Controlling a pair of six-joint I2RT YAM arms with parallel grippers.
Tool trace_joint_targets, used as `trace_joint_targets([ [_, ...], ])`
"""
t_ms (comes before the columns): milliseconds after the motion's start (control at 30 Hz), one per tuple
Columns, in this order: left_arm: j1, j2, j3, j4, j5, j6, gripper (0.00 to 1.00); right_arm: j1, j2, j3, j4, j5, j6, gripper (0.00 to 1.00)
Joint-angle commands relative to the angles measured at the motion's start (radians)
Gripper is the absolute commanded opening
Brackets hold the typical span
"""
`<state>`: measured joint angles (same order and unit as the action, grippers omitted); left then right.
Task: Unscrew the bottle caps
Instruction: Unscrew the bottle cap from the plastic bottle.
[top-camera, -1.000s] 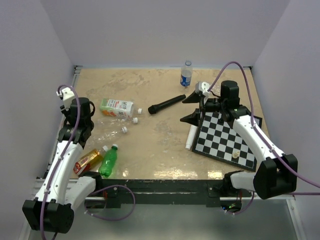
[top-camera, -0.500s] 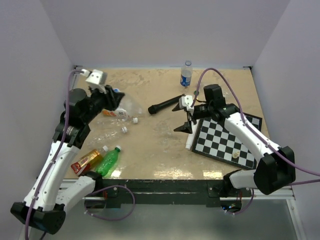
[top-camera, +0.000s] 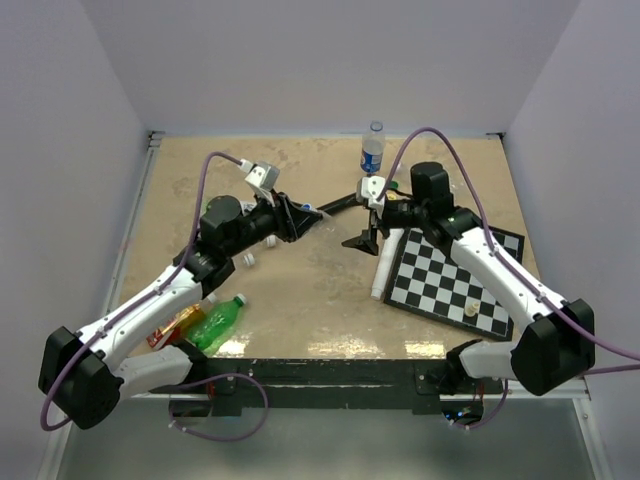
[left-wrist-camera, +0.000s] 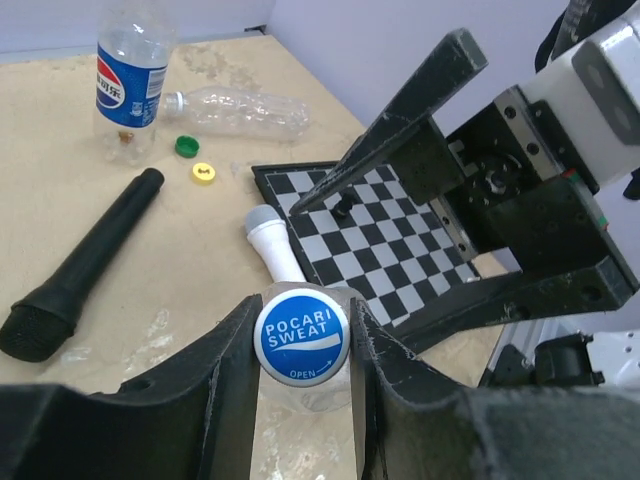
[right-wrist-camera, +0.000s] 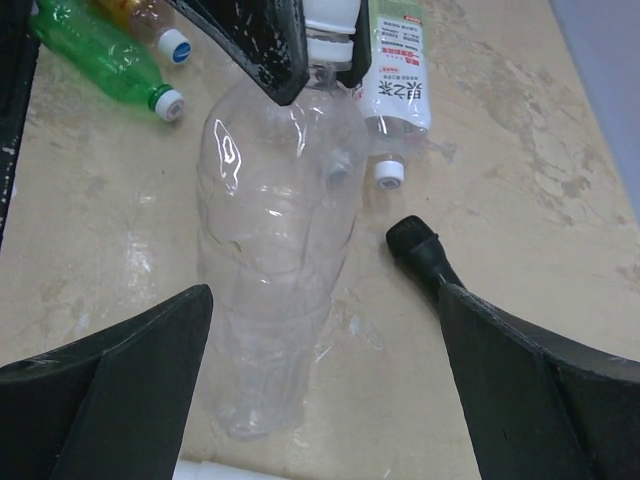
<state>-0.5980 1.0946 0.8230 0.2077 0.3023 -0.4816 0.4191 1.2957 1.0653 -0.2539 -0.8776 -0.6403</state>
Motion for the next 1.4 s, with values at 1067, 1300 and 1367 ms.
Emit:
trace_joint_targets([
  [1067,0.032,-0.255,0.012,-0.331,0.275,0.859,0.89,0.067,0.162,0.098,-0.390,0.085,-0.435,0.10],
  [1300,0.032,-0.277,-0.174,-0.093,0.413,0.902,0.81,0.075,0.188,0.099,-0.438,0.071,-0.498,0.10],
  [1367,0.033,-0.275,-0.203,-0.042,0.420,0.881,0.81,0.087,0.194,0.094,-0.438,0.083,-0.502,0.10],
])
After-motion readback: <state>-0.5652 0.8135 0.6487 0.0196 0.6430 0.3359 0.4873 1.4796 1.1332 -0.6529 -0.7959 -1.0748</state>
